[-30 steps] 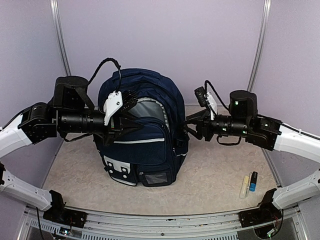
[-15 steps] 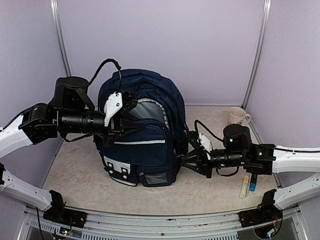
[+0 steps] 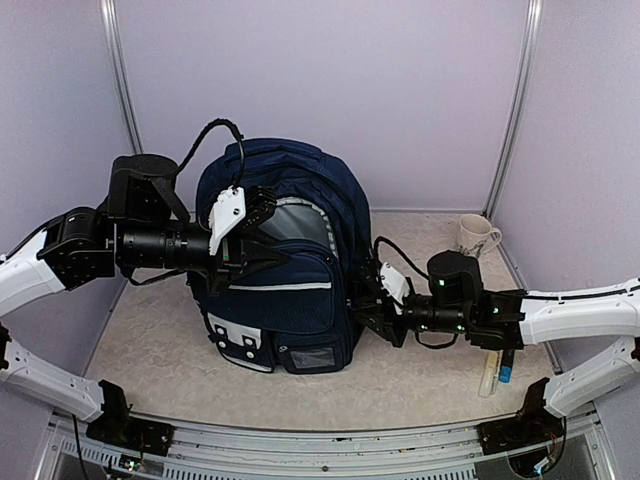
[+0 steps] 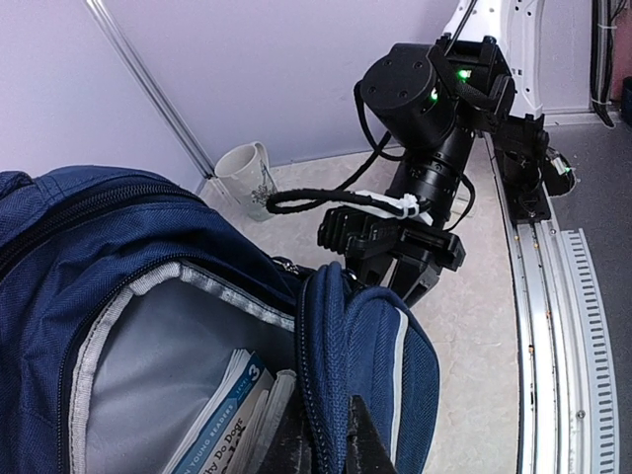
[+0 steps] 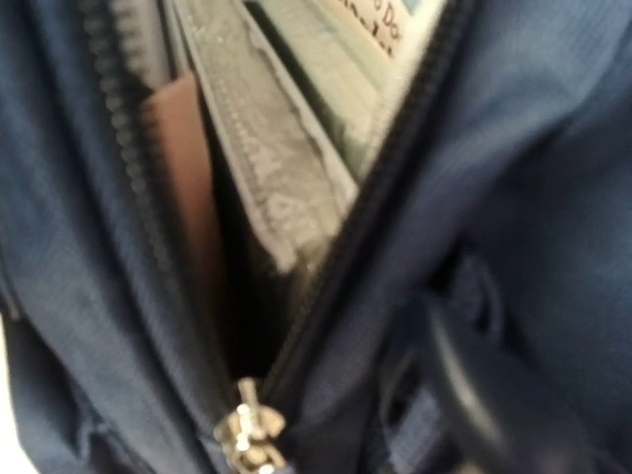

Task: Pack the student bag
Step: Place the pen in the lower front pocket of the bag.

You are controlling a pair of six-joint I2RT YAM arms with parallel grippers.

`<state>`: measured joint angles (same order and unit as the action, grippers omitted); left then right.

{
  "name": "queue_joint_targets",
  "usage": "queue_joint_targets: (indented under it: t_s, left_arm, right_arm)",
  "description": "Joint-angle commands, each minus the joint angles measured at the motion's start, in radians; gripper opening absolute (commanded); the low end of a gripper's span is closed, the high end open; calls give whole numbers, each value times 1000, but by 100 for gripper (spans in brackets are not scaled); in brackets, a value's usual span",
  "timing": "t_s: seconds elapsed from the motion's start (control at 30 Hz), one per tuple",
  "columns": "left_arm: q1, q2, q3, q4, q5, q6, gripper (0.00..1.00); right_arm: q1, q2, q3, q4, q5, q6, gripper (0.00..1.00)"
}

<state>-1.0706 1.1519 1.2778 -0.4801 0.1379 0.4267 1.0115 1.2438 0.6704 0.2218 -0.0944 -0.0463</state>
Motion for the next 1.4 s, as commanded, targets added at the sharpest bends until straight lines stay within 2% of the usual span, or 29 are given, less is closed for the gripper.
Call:
queue_joint_targets:
  t_s: [0.0, 0.1, 0.17, 0.33, 0.67, 0.87, 0.93, 1.03, 1.13, 1.27, 1.37]
  left_arm:
    - [-8, -7, -15, 16, 13, -14, 0]
    - [-11, -7, -18, 17, 13, -12, 0]
    - [-12, -7, -22, 18, 13, -9, 0]
    - [-12, -12, -30, 14, 10, -9, 0]
    - [-12, -25, -59, 19, 9, -6, 0]
    - [-12, -28, -57, 22, 10, -6, 0]
    - [-12, -35, -59, 18, 9, -3, 0]
    - [-12, -43, -70, 12, 7, 3, 0]
    - [-12, -51, -76, 12, 10, 1, 0]
    - [-12, -49, -78, 18, 15, -2, 0]
    - [-12, -40, -73, 18, 24, -6, 0]
  right_arm:
    - [8, 26, 27, 48, -12, -20, 25]
    - [9, 39, 19, 68, -10, -20, 25]
    - [10, 52, 21, 67, -13, -24, 21]
    - [15, 55, 39, 59, -74, -33, 0]
    - [16, -110, 36, 36, 17, -32, 0]
    - [15, -125, 0, 34, -46, -41, 0]
    - [15, -129, -32, 46, -95, -50, 7]
    - [11, -147, -94, 76, -208, -103, 23]
    - [-9, -137, -118, 100, -250, -100, 32]
    - [-76, -87, -117, 154, -377, -45, 39]
    - [-121, -29, -96, 182, -477, -16, 36]
